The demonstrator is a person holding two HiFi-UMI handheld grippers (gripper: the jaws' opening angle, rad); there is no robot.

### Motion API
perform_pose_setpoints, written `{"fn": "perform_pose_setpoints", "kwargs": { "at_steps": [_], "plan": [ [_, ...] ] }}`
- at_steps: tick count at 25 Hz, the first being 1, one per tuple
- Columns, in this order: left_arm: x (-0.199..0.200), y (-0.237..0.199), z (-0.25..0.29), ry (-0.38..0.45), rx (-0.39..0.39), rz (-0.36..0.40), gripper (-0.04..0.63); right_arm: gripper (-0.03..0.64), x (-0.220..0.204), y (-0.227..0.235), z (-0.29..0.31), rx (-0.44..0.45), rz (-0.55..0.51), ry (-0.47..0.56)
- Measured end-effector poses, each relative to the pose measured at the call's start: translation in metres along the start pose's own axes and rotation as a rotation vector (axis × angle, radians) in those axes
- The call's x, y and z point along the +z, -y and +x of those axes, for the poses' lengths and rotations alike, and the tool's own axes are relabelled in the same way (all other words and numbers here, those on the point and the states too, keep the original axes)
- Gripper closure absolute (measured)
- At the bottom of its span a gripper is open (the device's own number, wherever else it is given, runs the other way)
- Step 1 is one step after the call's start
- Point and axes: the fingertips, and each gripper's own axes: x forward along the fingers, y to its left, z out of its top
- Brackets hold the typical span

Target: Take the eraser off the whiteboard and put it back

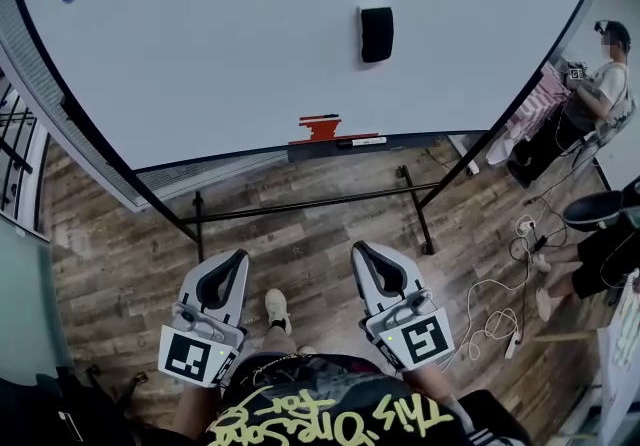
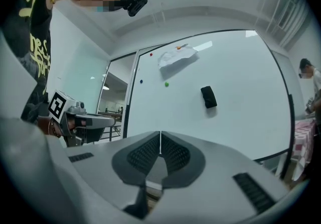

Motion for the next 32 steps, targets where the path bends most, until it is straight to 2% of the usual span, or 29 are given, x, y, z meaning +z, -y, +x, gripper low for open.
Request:
{"fn": "perform_pose_setpoints", "kwargs": {
  "at_steps": [3,6,19,32],
  "plan": [
    [0.000,-0.010,0.012,0.003,-0.017,0.021,0.588,0.606,-0.003,0.006,0.013,-0.006,-0.002,-0.004],
    [-0.001,-0.021,0.025,-0.006,-0.021,-0.004,0.588,0.607,-0.003,0.012,0.029,-0.008,-0.004,-0.004],
    [0.000,-0.073,0.071,-0.010,-0.041,-0.008,0.588,0.606,-0.007,0.033,0.092,-0.024,0.010,-0.002],
    [-0.006,-0.124,0.111,-0.020,-0.123,0.012,0.588,0.606,-0.014,0.048,0.151,-0.092,0.005,0.023]
  ]
}}
